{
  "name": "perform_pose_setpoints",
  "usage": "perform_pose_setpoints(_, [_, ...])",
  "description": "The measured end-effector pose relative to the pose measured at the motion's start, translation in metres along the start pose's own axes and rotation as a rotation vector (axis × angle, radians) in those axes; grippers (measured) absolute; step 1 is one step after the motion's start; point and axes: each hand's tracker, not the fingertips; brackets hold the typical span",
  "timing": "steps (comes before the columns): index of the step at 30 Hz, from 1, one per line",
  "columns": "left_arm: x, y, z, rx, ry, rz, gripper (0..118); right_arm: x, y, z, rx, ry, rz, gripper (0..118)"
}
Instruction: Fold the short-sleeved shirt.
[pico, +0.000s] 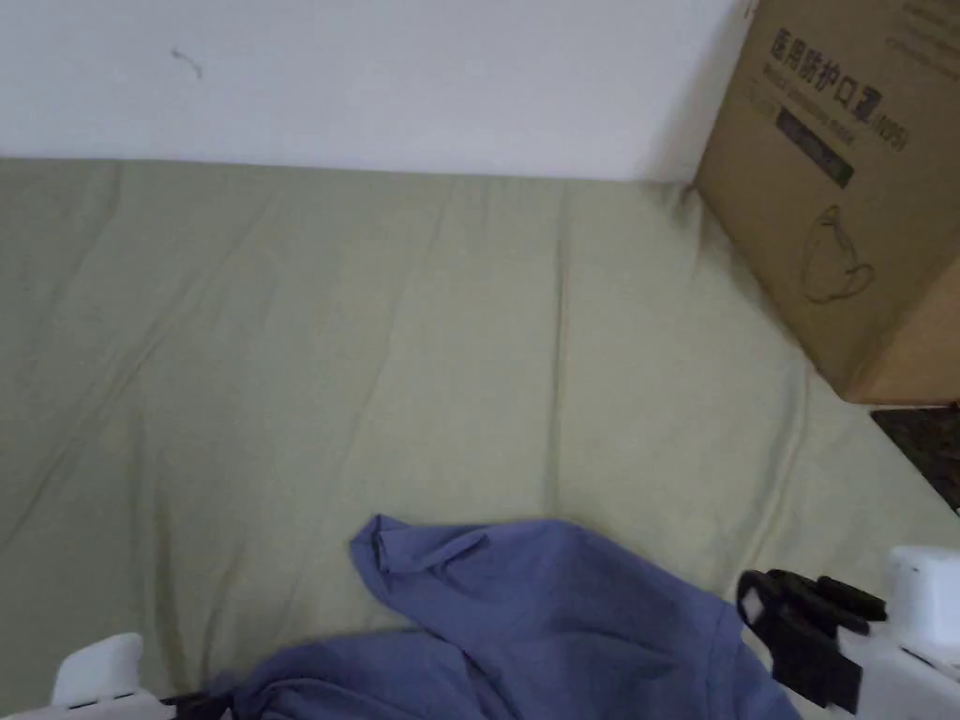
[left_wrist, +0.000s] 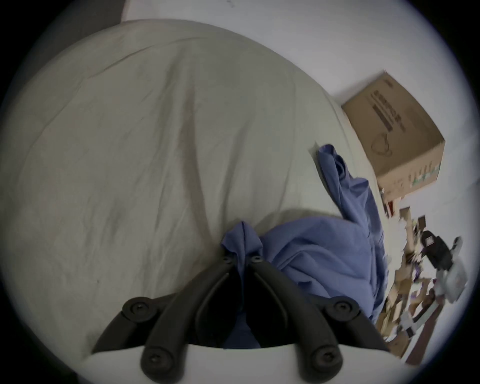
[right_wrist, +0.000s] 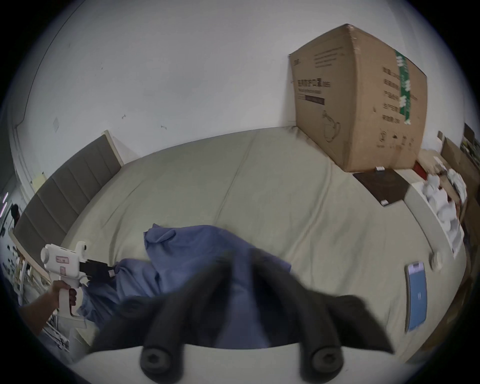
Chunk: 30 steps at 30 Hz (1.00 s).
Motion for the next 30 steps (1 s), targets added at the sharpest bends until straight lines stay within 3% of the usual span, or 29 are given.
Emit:
perform_pose_setpoints(1, [-0.002,0.0,0.0,-0.002,-0.007,0.02,5,0.004,0.005,-0.01,-0.028,0.012,0.02,83])
perform_pose_setpoints(2, [-0.003,0.0,0.0,-0.008,-0.003,0.015,5,0.007,0.01,-0.026,-0.064,0.032,0.034,109])
perform_pose_setpoints(5, [0.011,0.0,0.0,0.0,0.058,-0.077,5,0.01,0.016,-0.07,-0.133,0.059,0.082,111])
perform_pose_setpoints(10, [0.028,-0.005,-0.006,0.012,0.133,-0.176,5,0.013,0.003,-0.128,-0.284,-0.06,0.145,111])
perform_pose_setpoints(12, [0.027,-0.004,-0.007,0.013,0.131,-0.167,5,0.01,-0.002,-0.144,-0.276,-0.028,0.176,109])
perform_pose_setpoints(15, [0.025,-0.003,-0.007,0.013,0.122,-0.169,5,-0.008,-0.001,-0.168,-0.233,0.095,0.28,109])
perform_pose_setpoints(18, [0.021,-0.006,-0.007,0.019,0.113,-0.167,5,-0.026,-0.005,-0.2,-0.36,0.033,0.356,108])
perform_pose_setpoints(20, [0.021,-0.005,-0.008,0.024,0.111,-0.159,5,-0.03,-0.013,-0.209,-0.449,0.026,0.358,89])
perform_pose_setpoints(21, [0.021,-0.005,-0.008,0.025,0.113,-0.161,5,-0.033,-0.01,-0.202,-0.385,0.009,0.327,83])
perform_pose_setpoints(22, [0.021,-0.005,-0.008,0.024,0.115,-0.165,5,-0.035,-0.003,-0.193,-0.397,0.014,0.316,61])
perform_pose_setpoints(23, [0.021,-0.005,-0.007,0.022,0.12,-0.157,5,-0.034,0.002,-0.181,-0.373,0.021,0.306,4])
perform_pose_setpoints(25, [0.021,0.001,-0.002,0.011,0.111,-0.112,5,-0.035,0.01,-0.158,-0.337,0.003,0.281,0])
perform_pose_setpoints(30, [0.024,0.01,0.05,0.076,0.024,-0.072,5,-0.026,0.033,-0.092,-0.208,0.068,0.173,0])
